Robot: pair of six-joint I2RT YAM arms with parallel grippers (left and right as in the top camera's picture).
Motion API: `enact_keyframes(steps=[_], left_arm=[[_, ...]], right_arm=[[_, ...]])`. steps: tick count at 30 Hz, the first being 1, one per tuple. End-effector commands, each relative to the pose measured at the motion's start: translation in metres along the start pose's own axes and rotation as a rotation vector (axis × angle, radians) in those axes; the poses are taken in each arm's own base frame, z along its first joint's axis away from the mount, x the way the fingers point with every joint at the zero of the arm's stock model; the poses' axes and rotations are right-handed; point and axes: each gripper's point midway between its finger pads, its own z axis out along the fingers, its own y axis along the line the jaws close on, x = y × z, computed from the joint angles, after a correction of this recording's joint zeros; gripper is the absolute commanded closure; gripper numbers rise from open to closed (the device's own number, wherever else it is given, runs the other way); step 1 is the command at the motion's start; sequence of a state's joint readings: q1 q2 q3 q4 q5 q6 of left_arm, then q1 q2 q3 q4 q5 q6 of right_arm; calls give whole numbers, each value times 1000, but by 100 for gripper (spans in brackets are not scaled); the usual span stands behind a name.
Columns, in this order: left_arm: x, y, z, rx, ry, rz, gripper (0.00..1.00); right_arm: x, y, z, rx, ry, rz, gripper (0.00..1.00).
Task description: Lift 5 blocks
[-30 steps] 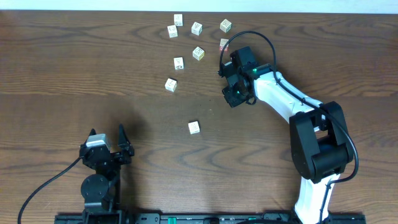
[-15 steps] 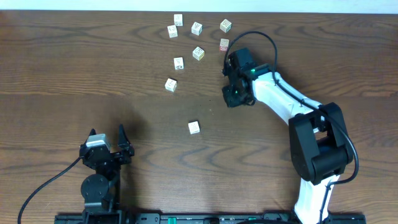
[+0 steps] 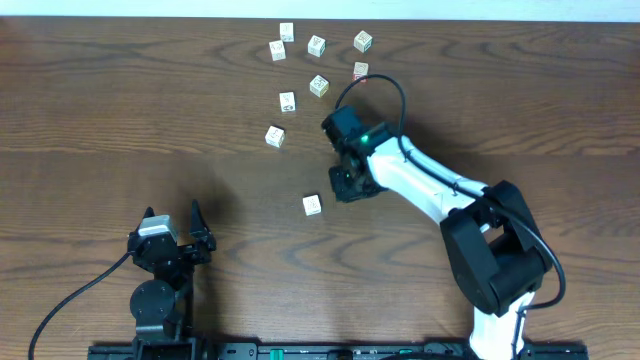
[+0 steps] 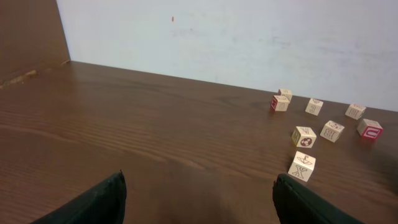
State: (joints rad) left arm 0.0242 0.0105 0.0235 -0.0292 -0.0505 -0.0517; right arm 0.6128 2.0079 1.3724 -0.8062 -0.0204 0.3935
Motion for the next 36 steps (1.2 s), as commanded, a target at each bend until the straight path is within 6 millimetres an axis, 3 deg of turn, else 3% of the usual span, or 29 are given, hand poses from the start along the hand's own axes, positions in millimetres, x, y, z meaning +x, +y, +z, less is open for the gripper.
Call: enact_keyframes(steps=[1, 5, 9, 20, 23, 27, 36], left_arm=[[17, 3, 1, -13, 49, 4, 24], [17, 3, 1, -13, 49, 4, 24], [17, 3, 1, -13, 49, 4, 24], [17, 3, 1, -13, 49, 4, 24], [17, 3, 1, -13, 49, 4, 24], [17, 3, 1, -13, 49, 4, 24], [17, 3, 1, -13, 49, 4, 24]], right_arm=[[36, -2, 23, 47, 79, 62, 99], [70, -5, 39, 79, 144, 90, 99], [87, -2, 45, 91, 168, 59, 99], [98, 15, 46, 94, 165, 40, 99], [93, 14, 47, 98, 146, 41, 71], [81, 7, 47, 127, 100, 47, 55], [56, 2, 37, 165, 30, 32, 49]])
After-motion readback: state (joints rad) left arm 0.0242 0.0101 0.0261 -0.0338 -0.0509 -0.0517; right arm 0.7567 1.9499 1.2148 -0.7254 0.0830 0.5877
